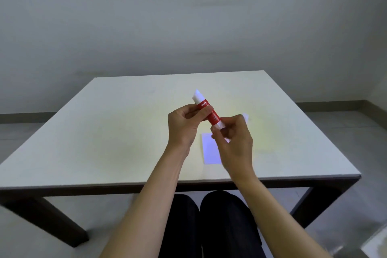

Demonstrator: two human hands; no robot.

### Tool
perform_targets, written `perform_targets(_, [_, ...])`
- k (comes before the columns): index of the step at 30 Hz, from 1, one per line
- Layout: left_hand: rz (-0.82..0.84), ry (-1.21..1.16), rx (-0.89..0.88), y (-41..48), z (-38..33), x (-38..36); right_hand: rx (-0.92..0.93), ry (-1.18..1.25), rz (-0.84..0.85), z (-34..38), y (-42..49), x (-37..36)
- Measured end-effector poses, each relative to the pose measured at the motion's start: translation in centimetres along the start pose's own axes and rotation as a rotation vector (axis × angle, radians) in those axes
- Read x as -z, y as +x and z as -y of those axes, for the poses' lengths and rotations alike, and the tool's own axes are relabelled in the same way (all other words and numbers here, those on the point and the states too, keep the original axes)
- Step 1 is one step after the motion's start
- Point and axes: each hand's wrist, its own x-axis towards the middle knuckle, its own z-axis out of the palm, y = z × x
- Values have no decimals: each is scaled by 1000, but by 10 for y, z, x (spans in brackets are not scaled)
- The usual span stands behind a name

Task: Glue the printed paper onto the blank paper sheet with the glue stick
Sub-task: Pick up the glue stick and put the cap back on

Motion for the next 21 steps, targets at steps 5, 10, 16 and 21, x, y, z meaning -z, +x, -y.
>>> perform_targets(5, [-26, 21, 8, 4, 1, -1, -220, 7, 59, 7, 6, 1])
perform_targets(10, [-34, 16, 16, 5, 2, 2, -872, 803, 280, 17, 21, 10])
perform_targets(16, [-74, 42, 22, 8, 5, -1, 248, -364, -59, -20, 14, -8])
perform_targets(21, [-119, 121, 35, 14, 11, 12, 305, -646, 159, -46, 59, 16])
